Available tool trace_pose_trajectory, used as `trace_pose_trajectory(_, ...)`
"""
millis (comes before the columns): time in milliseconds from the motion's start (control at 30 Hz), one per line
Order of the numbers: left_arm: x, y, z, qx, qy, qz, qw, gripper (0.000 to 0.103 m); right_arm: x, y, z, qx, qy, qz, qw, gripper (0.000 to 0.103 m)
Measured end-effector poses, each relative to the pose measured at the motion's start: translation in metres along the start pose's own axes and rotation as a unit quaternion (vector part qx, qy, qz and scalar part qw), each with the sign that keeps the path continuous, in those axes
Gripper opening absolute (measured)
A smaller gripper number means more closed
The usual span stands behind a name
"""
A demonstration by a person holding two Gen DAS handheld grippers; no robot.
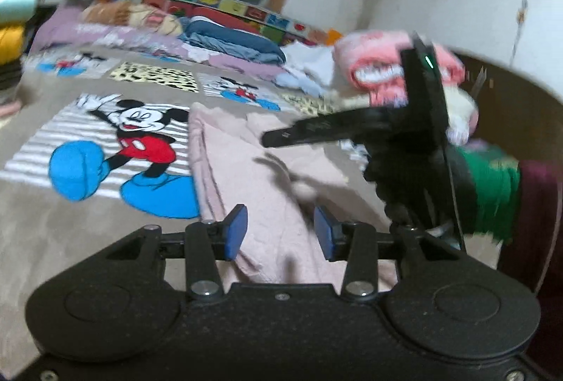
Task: Fold clothes
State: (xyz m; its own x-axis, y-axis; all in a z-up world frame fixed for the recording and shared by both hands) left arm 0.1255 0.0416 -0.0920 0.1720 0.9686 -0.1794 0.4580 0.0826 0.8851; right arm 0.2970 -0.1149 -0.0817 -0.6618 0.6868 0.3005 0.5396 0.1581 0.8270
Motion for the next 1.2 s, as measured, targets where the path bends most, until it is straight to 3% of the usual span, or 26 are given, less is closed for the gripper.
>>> trace_pose_trajectory(67, -0.006, -0.006, 0.014, 0.018, 0.005, 0.019, 0.9996, 0.039, 0.003, -0.002, 0.008, 0.011, -0.007, -0.009, 1.0, 0.015)
trace_pose_trajectory(133, -0.009, -0.019, 0.038, 0.074, 0.012, 0.039, 0.9964, 0.039, 0.003, -0.007, 0.021, 0.04, -0.029, -0.026, 0.998, 0.014)
trace_pose_trajectory(200, -0.01, -0.023, 0.043, 0.077, 0.014, 0.046, 0.9958, 0.039, -0.003, -0.018, 0.038, 0.083, -0.057, -0.044, 0.994, 0.012)
trace_pose_trajectory(400, -0.004, -0.024, 0.043, 0.072, 0.004, 0.036, 0.9968, 0.039, 0.007, -0.014, 0.041, 0.095, -0.076, -0.059, 0.991, 0.012)
trace_pose_trajectory(533, -0.007, -0.025, 0.042, 0.069, 0.003, 0.037, 0.9969, 0.039, 0.03, -0.001, 0.042, 0.072, -0.068, -0.105, 0.989, 0.014)
trace_pose_trajectory(633, -0.007, -0.024, 0.042, 0.071, 0.002, 0.036, 0.9968, 0.039, 0.036, 0.011, 0.062, 0.08, -0.059, -0.128, 0.987, 0.014)
trace_pose_trajectory(700, -0.007, -0.024, 0.042, 0.072, 0.001, 0.039, 0.9966, 0.039, 0.028, 0.017, 0.077, 0.085, -0.059, -0.116, 0.988, 0.014)
trace_pose_trajectory(800, -0.005, -0.024, 0.043, 0.075, -0.004, 0.037, 0.9965, 0.039, -0.003, 0.016, 0.1, 0.107, -0.057, -0.046, 0.992, 0.015)
trace_pose_trajectory(900, -0.003, -0.023, 0.043, 0.078, -0.008, 0.037, 0.9963, 0.039, -0.021, 0.013, 0.103, 0.099, -0.039, 0.007, 0.994, 0.017)
trace_pose_trajectory(1067, -0.003, -0.022, 0.042, 0.078, -0.009, 0.036, 0.9963, 0.041, -0.017, 0.013, 0.097, 0.101, -0.046, -0.006, 0.994, 0.023)
trace_pose_trajectory(1200, 0.001, -0.02, 0.034, 0.071, -0.013, 0.025, 0.9971, 0.041, -0.011, 0.02, 0.065, 0.059, -0.055, -0.003, 0.997, 0.027)
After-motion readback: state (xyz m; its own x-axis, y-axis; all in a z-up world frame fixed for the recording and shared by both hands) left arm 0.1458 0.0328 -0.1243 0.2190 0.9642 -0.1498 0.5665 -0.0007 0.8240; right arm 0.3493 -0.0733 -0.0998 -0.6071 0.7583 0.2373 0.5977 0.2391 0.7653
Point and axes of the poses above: each gripper's, at about its wrist camera, not at the fingertips, and z roughly the way its jaws point, x to its left, y to its top, the point moved 2 cm from there along z, roughly the way its jaws point, and after that the axes turned 12 degrees about y, right-handed, at the moved point
